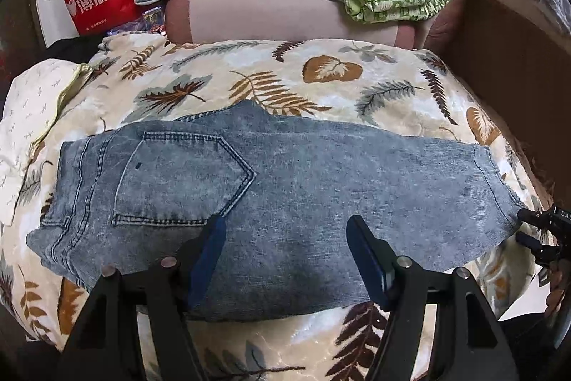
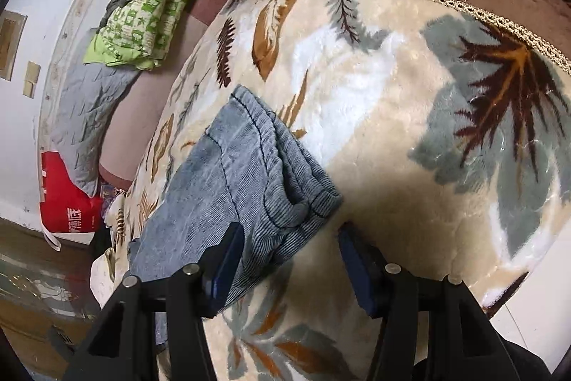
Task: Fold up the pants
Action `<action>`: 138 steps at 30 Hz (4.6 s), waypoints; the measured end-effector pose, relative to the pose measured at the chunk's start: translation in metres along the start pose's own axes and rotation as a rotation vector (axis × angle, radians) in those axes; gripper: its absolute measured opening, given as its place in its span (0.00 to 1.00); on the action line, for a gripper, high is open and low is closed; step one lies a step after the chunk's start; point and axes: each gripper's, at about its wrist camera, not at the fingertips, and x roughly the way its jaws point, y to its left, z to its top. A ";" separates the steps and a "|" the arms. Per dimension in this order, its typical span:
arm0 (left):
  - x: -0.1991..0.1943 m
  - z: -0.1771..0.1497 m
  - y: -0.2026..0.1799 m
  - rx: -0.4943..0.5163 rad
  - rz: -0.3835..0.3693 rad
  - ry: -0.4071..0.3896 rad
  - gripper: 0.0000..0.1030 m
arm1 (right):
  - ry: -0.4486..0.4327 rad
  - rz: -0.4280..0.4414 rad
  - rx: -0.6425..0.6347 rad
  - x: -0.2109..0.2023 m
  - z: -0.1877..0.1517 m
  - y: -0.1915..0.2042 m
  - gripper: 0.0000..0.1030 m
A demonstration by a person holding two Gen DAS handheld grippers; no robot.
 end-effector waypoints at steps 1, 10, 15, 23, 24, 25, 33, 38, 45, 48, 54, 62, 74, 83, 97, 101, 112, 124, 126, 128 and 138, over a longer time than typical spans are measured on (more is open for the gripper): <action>-0.001 0.000 0.000 0.001 0.004 0.000 0.69 | 0.000 -0.002 0.001 0.001 0.000 0.001 0.57; -0.005 -0.001 0.003 -0.002 0.010 -0.001 0.69 | 0.003 -0.022 -0.004 0.002 -0.001 0.007 0.57; -0.001 -0.001 -0.001 0.012 0.012 0.006 0.69 | 0.005 -0.018 0.004 0.003 0.001 0.005 0.57; 0.013 0.011 -0.026 0.032 -0.028 0.019 0.69 | 0.007 -0.059 -0.006 0.008 0.011 0.008 0.57; 0.018 0.013 -0.035 0.043 -0.045 0.023 0.69 | 0.006 -0.062 -0.004 0.009 0.011 0.008 0.57; 0.022 0.014 -0.042 0.050 -0.056 0.031 0.69 | 0.005 -0.066 -0.004 0.009 0.012 0.009 0.57; 0.055 0.013 -0.082 0.083 -0.090 0.089 0.69 | 0.015 -0.082 -0.012 0.013 0.016 0.010 0.57; 0.063 0.015 -0.097 0.097 -0.097 0.098 0.69 | 0.015 -0.129 -0.050 0.017 0.020 0.016 0.40; 0.074 0.022 -0.123 0.176 0.014 0.081 0.69 | 0.009 -0.161 -0.102 0.018 0.019 0.017 0.33; 0.107 0.013 -0.131 0.275 0.126 0.207 0.69 | 0.009 -0.178 -0.130 0.019 0.020 0.020 0.32; 0.086 0.021 -0.121 0.247 0.093 0.124 0.69 | 0.010 -0.199 -0.159 0.019 0.020 0.024 0.30; 0.108 0.016 -0.107 0.253 0.079 0.198 0.74 | -0.063 -0.224 -0.296 0.001 0.017 0.075 0.18; 0.026 0.023 0.052 -0.142 0.002 0.059 0.74 | -0.065 -0.011 -0.817 0.032 -0.130 0.278 0.16; -0.003 0.025 0.110 -0.220 0.079 0.009 0.73 | 0.155 0.065 -0.855 0.128 -0.220 0.260 0.25; 0.035 0.029 -0.013 -0.025 -0.083 0.079 0.74 | 0.183 0.286 -0.296 0.078 -0.112 0.146 0.51; 0.084 -0.008 -0.021 0.069 0.031 0.225 0.75 | 0.266 0.302 -0.254 0.084 -0.094 0.136 0.51; 0.037 0.059 -0.047 0.007 -0.106 0.069 0.74 | 0.214 0.424 -0.135 0.102 -0.026 0.146 0.51; 0.103 0.017 -0.062 0.089 0.054 0.197 0.75 | 0.291 0.241 -0.262 0.166 0.020 0.168 0.51; 0.103 0.018 -0.061 0.106 0.051 0.186 0.75 | 0.313 0.216 -0.294 0.181 0.023 0.176 0.50; 0.102 0.016 -0.060 0.113 0.051 0.178 0.75 | 0.350 0.195 -0.330 0.196 0.022 0.185 0.23; 0.102 0.011 -0.062 0.148 0.045 0.143 0.79 | 0.226 0.016 -0.554 0.191 0.007 0.212 0.17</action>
